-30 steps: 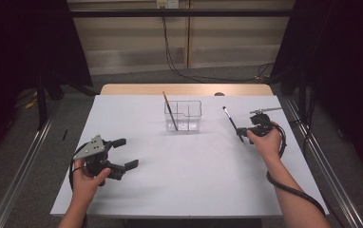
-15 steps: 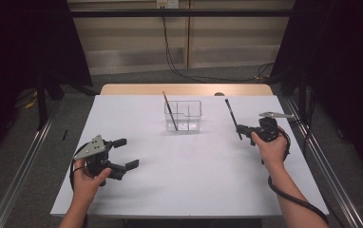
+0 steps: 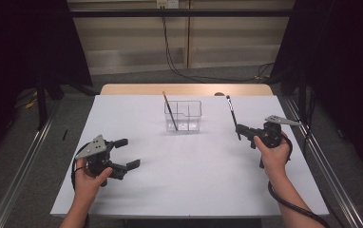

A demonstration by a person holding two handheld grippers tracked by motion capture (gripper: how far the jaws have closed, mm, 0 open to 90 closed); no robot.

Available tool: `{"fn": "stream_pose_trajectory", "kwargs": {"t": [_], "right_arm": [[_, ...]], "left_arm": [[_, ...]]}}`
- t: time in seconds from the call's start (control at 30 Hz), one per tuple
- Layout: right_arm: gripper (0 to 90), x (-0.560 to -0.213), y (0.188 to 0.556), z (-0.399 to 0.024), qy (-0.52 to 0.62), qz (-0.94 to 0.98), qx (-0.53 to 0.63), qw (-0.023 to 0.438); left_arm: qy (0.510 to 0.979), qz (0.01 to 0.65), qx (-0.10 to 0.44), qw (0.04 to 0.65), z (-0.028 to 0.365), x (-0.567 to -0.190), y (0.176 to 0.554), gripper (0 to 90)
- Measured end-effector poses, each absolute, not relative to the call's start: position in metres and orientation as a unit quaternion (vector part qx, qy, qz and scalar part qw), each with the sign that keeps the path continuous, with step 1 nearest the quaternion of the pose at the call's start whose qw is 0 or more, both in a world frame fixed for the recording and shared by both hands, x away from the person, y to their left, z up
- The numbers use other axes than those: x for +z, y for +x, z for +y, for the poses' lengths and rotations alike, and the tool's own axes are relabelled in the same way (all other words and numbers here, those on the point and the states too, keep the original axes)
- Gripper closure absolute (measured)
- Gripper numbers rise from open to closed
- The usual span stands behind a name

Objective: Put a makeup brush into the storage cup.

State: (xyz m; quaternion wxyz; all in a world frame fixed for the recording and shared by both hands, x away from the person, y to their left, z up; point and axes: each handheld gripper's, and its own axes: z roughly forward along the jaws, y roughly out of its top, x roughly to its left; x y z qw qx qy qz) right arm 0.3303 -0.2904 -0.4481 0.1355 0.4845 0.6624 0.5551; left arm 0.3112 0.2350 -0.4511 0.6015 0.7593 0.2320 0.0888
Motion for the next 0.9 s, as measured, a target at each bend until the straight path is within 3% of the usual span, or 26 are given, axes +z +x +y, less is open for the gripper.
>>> {"fn": "stream_pose_trajectory", "kwargs": {"t": [0.9], "right_arm": [[85.1,-0.444,0.308,-0.262,0.411,0.685,0.592,0.11]], "left_arm": [[0.76,0.232,0.084,0.601,0.233,-0.452,0.312,2.5]]}}
